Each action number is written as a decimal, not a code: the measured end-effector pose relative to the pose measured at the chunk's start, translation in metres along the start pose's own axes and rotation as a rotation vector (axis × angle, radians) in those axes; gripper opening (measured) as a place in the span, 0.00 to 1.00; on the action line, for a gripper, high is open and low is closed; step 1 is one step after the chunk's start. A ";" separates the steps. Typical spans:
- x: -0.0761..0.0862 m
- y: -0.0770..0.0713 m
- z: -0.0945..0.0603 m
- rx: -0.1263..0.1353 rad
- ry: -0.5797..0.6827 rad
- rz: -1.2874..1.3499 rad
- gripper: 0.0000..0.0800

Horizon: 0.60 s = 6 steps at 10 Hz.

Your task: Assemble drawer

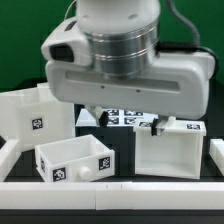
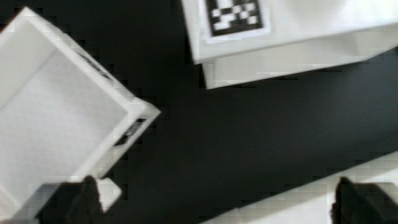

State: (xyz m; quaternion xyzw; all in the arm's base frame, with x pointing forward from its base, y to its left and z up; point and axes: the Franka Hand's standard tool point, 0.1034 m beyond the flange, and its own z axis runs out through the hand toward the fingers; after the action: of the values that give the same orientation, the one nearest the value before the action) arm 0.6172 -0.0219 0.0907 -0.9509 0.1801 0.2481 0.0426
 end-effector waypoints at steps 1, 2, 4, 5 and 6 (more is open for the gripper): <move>-0.007 0.005 0.001 -0.003 -0.104 0.001 0.81; -0.012 0.009 -0.002 -0.016 -0.182 0.006 0.81; -0.015 0.020 0.002 -0.048 -0.276 0.022 0.81; -0.019 0.021 0.001 -0.049 -0.282 0.024 0.81; -0.020 0.019 0.000 -0.054 -0.260 0.013 0.81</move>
Offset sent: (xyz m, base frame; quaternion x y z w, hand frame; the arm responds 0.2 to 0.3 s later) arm 0.0000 0.0000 0.0000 0.0000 -0.1938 0.0000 0.9810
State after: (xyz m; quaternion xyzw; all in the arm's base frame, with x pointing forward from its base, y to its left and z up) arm 0.5942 -0.0333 0.1003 -0.9103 0.1725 0.3744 0.0385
